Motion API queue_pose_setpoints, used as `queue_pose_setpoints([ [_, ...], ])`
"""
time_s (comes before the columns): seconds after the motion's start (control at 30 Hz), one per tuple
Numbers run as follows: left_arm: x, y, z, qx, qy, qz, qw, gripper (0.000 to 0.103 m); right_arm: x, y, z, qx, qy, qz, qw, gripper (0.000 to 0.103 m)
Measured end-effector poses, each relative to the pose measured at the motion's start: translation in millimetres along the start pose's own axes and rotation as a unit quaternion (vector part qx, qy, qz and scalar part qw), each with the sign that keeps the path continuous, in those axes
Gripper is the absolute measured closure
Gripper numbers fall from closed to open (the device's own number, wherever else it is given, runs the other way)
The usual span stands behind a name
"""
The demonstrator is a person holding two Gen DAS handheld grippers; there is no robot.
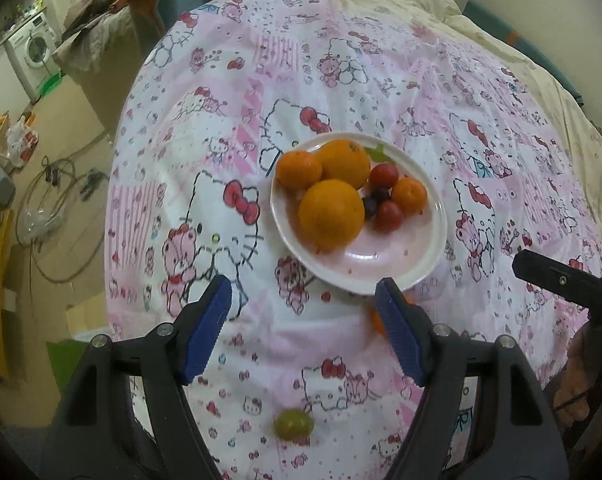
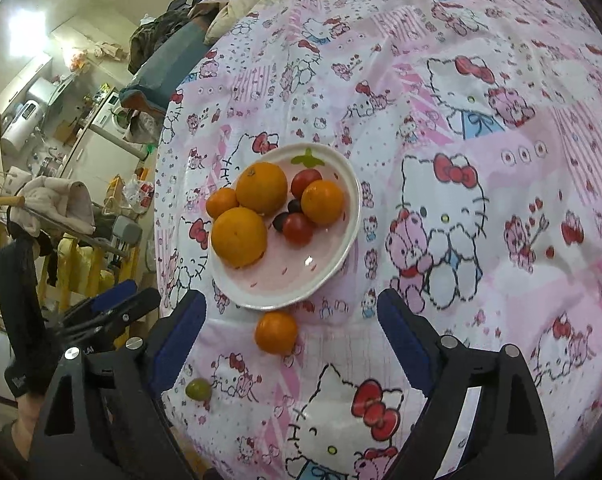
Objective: Organize fruits
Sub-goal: 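Withdraw both tools toward the last tangerine and the green fruit, then grasp the last tangerine with the right tool while the left tool grasps the green fruit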
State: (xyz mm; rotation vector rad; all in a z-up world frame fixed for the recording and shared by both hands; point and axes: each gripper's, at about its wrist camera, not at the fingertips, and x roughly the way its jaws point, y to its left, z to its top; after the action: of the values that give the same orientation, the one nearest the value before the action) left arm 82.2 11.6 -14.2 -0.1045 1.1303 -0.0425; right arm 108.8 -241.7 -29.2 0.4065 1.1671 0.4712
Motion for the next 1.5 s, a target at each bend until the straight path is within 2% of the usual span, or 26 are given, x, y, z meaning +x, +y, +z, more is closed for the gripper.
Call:
queue_pose_setpoints([
  [0.2, -4.0, 6.2, -13.6, -0.016, 0.006, -0.004, 0.9998, 0.031, 3.3, -2.1, -12.8, 0.009, 0.012, -0.003, 1.000, 0.013],
  [0.33, -0.7, 11.2, -21.6, -0.028, 0.014, 0.000, 0.9995, 0.031, 19.8, -6.2, -18.4, 0.020, 0.044, 0.008, 0.999, 0.012],
  [0.53, 0.6, 18.9, -21.1, -0.044, 0.005, 0.005, 0.9990, 0.031, 50.8, -19.3, -24.1, 0.064, 0.085, 0.017, 0.994, 0.012],
  [0.77, 6.6, 29.8, -25.1, -0.054, 0.023, -0.008, 0.9982, 0.032, 82.5, -5.0, -30.1, 0.041, 0.120, 0.010, 0.992, 0.013],
  [0.8, 7.2, 31.0, -26.0, -0.055, 0.024, -0.010, 0.9981, 0.032, 86.7, 0.2, -30.6, 0.028, 0.123, 0.004, 0.992, 0.015],
  [0.83, 7.6, 32.3, -27.7, -0.056, 0.026, -0.013, 0.9980, 0.031, 90.0, 4.8, -30.4, 0.015, 0.122, -0.004, 0.992, 0.023],
  [0.93, 6.9, 32.2, -30.4, -0.049, 0.026, -0.016, 0.9983, 0.031, 101.0, 13.8, -31.4, -0.015, 0.120, -0.030, 0.992, 0.037],
  [1.0, 7.3, 30.2, -31.4, -0.040, 0.027, -0.016, 0.9987, 0.031, 111.5, 17.6, -32.7, -0.029, 0.133, -0.032, 0.990, 0.040],
  [1.07, 8.4, 29.7, -32.1, -0.037, 0.030, -0.016, 0.9987, 0.031, 114.2, 21.7, -33.0, -0.045, 0.130, -0.041, 0.990, 0.049],
  [1.1, 9.0, 30.3, -32.3, -0.039, 0.031, -0.016, 0.9986, 0.031, 114.5, 22.2, -32.7, -0.048, 0.131, -0.037, 0.990, 0.061],
  [1.13, 9.2, 31.1, -32.2, -0.041, 0.032, -0.017, 0.9985, 0.031, 114.2, 22.1, -32.3, -0.045, 0.134, -0.023, 0.990, 0.061],
  [1.27, 10.6, 31.5, -32.4, -0.043, 0.030, -0.012, 0.9985, 0.031, 109.5, 26.9, -33.5, -0.063, 0.129, -0.031, 0.989, 0.062],
  [1.5, 10.4, 32.9, -36.7, -0.036, 0.023, -0.013, 0.9990, 0.031, 86.9, 19.7, -31.5, -0.044, 0.111, -0.014, 0.993, 0.062],
])
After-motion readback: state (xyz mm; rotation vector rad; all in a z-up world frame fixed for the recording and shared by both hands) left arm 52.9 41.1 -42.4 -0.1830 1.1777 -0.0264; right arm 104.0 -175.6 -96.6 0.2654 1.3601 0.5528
